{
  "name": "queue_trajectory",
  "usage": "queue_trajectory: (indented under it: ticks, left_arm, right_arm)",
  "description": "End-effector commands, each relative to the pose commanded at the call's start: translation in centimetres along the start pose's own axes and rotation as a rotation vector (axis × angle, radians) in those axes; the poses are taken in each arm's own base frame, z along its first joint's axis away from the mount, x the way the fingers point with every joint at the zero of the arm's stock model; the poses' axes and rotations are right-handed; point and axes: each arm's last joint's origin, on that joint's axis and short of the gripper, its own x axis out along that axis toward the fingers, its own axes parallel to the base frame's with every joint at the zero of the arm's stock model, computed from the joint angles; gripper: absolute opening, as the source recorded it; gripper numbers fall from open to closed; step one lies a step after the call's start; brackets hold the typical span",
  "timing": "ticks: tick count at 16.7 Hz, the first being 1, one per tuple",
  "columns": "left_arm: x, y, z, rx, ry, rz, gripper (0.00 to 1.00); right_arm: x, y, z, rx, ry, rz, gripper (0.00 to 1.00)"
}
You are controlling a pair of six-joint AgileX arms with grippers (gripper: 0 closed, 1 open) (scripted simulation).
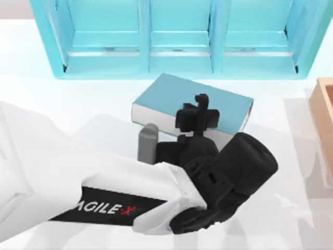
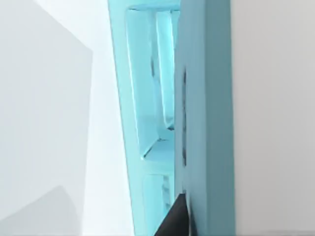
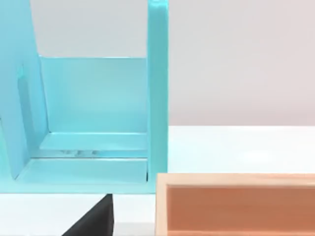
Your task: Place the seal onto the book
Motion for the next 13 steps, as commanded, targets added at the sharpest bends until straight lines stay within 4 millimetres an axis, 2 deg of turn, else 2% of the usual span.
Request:
queue_trajectory:
  ticks: [4, 13]
  left_arm:
    - [-1.0, 0.9, -0.8, -0.083, -0.007, -0.018, 0.00]
    - [-1.5, 1.0, -0.8, -0.084, -0.008, -0.018, 0.00]
  right_arm:
    - [0.0, 0.0, 0.0, 0.000, 0.000, 0.000, 1.00]
    - [0.0, 0.0, 0.0, 0.000, 0.000, 0.000, 1.00]
